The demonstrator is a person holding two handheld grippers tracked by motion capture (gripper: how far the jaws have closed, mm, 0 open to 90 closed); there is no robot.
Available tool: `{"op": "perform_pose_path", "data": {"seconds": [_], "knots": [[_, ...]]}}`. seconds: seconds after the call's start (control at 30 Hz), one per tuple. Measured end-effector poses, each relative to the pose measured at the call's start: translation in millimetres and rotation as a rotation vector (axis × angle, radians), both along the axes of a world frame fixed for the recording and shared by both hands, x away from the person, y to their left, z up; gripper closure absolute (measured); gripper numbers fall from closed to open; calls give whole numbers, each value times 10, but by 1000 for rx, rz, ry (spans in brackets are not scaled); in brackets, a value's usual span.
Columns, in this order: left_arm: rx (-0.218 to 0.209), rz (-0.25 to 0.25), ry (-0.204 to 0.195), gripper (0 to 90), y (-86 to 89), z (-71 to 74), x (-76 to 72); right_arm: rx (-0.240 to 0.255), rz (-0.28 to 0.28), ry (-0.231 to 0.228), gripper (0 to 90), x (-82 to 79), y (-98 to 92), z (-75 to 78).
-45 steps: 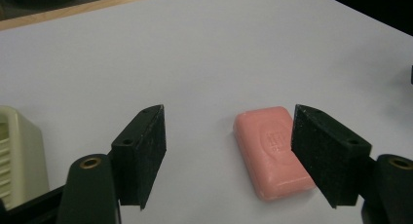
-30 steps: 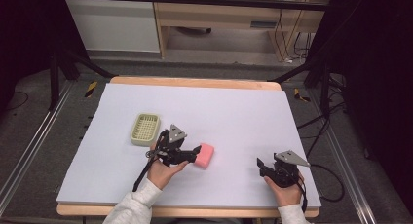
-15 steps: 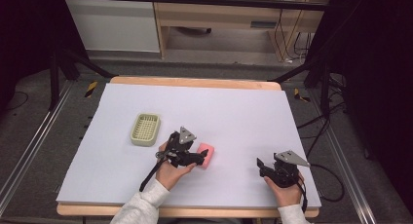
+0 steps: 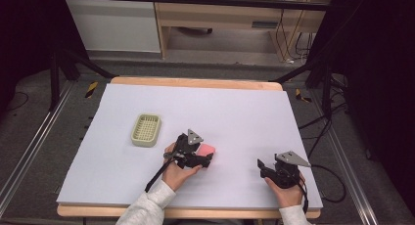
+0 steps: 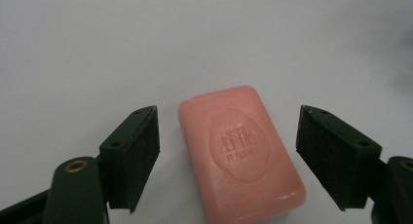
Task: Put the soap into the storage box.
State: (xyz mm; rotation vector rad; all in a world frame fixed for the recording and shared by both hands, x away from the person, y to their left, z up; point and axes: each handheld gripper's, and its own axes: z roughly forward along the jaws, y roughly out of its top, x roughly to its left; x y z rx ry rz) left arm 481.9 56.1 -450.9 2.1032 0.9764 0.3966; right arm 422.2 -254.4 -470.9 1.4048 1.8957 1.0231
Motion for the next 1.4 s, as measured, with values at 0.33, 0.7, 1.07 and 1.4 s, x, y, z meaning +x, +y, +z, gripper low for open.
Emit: {"op": "perform_pose_path", "data": {"seconds": [0.33, 0.7, 1.07, 1.4], "knots": [[37, -7, 20, 235, -90, -106, 19, 5, 1, 7, 304, -1, 4, -2], [57, 4, 48, 238, -128, -181, 40, -3, 5, 10, 302, 6, 2, -12], [60, 20, 63, 289, -164, -246, 32, -3, 4, 14, 301, 7, 0, -15], [52, 34, 73, 364, -151, -251, 28, -3, 5, 15, 299, 8, 1, -16]]}}
